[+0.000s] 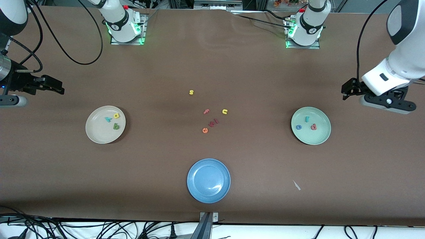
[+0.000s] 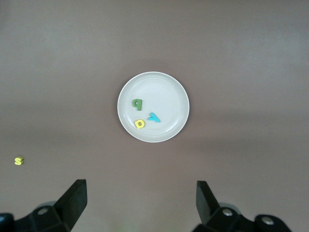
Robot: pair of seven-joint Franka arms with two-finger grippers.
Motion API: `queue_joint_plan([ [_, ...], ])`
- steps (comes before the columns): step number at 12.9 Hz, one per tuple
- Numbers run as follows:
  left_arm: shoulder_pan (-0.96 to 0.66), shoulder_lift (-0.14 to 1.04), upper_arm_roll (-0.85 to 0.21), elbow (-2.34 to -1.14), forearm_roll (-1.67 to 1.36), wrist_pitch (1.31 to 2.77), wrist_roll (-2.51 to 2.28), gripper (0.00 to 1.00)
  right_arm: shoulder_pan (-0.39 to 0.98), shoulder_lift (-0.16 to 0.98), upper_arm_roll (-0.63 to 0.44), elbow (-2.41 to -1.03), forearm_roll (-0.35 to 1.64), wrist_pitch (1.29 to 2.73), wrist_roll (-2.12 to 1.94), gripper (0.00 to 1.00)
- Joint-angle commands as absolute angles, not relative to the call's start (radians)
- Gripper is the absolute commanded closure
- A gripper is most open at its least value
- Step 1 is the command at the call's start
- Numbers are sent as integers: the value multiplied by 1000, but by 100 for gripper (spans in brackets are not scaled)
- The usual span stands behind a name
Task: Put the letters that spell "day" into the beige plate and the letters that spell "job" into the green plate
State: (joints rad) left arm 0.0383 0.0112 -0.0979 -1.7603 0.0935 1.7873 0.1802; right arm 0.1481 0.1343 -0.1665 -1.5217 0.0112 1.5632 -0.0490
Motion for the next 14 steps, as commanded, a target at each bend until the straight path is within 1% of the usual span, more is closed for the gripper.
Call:
queue_joint_plan([
  [1,18,-25,-74,-1769,60,1745,181,0,146,130,-166,-1514,5,1548,-52,0],
  [3,23,-17,-58,-1724,-41,1671,163,0,146,130,-166,-1514,5,1548,-52,0],
  [4,21,-20,-39,-1712,-43,1664,158,0,146,130,-166,-1514,5,1548,-52,0],
  [7,21,-21,-35,-1712,-40,1678,138,0,146,130,-166,-1514,5,1548,-52,0],
  [9,21,-23,-31,-1729,21,1732,106,0,146,130,-166,-1514,5,1548,-52,0],
  [11,6,-23,-31,-1732,32,1736,-3,0,146,130,-166,-1514,5,1548,-52,0],
  [14,-5,-23,-14,-1732,31,1736,46,0,143,135,-166,-1514,3,1546,-52,0],
])
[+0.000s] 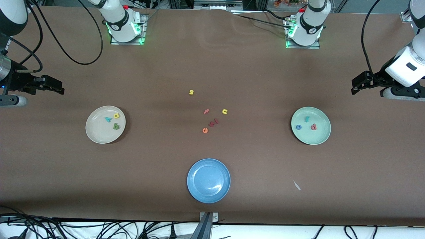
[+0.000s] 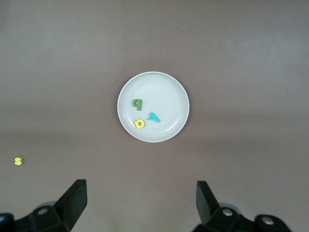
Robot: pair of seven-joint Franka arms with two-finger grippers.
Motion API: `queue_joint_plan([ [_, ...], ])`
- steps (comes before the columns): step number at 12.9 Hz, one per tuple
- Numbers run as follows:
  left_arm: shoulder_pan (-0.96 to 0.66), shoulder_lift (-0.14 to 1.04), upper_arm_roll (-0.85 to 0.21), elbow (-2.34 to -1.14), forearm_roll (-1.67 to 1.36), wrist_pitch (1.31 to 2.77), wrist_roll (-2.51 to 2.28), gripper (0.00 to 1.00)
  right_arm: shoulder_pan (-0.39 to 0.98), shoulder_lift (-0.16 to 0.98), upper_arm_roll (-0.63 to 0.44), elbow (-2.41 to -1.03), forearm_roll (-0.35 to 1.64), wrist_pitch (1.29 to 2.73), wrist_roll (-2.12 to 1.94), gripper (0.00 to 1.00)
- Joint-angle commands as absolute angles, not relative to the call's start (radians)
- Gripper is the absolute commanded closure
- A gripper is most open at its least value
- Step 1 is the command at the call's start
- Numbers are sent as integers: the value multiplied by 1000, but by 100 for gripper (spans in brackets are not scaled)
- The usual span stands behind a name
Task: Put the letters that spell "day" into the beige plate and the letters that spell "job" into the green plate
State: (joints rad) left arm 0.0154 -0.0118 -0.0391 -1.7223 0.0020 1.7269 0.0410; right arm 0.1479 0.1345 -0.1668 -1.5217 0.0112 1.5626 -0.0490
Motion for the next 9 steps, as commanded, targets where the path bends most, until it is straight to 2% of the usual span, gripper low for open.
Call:
queue_joint_plan([
  [1,-6,-21,-9,-1732,31,1736,51,0,143,135,-167,-1514,3,1546,-52,0],
  [9,-20,-15,-2,-1732,31,1740,49,0,144,133,-166,-1514,3,1546,-52,0],
])
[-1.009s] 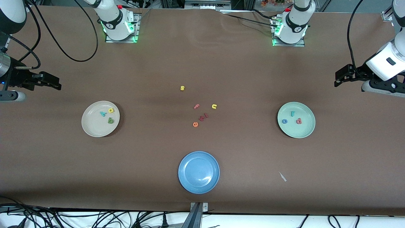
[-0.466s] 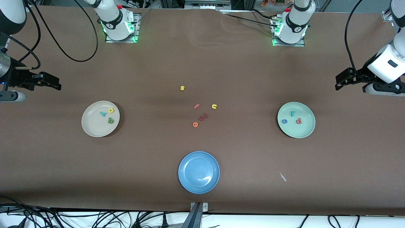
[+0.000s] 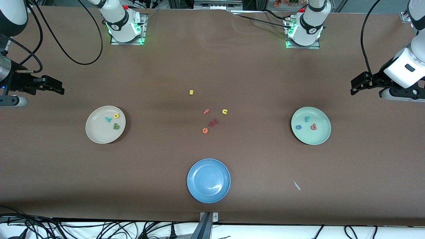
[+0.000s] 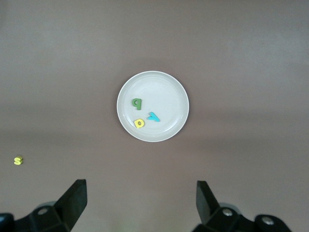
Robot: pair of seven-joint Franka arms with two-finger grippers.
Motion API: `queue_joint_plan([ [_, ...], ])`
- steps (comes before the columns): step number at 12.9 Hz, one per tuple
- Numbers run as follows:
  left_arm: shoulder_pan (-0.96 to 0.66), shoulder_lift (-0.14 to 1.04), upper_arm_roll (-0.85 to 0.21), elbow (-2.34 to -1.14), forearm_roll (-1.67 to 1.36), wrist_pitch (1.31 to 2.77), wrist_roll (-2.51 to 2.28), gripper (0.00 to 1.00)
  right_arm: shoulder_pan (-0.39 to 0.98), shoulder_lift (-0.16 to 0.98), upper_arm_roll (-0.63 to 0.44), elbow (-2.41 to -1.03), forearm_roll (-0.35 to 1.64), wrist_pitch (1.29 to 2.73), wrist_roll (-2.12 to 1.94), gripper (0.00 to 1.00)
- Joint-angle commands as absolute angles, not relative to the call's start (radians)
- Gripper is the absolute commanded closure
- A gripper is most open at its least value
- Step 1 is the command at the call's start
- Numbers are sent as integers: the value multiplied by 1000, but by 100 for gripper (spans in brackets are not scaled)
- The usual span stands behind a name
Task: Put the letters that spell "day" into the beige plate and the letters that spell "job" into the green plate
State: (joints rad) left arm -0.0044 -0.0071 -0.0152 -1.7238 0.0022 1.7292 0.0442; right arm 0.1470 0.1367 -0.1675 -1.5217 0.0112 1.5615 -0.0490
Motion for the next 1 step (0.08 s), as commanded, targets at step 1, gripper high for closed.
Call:
queue_joint_plan([
  [1,-20,-15,-2,-1732,31,1740,46,0,144,133,-166,-1514,3,1546,-51,0],
])
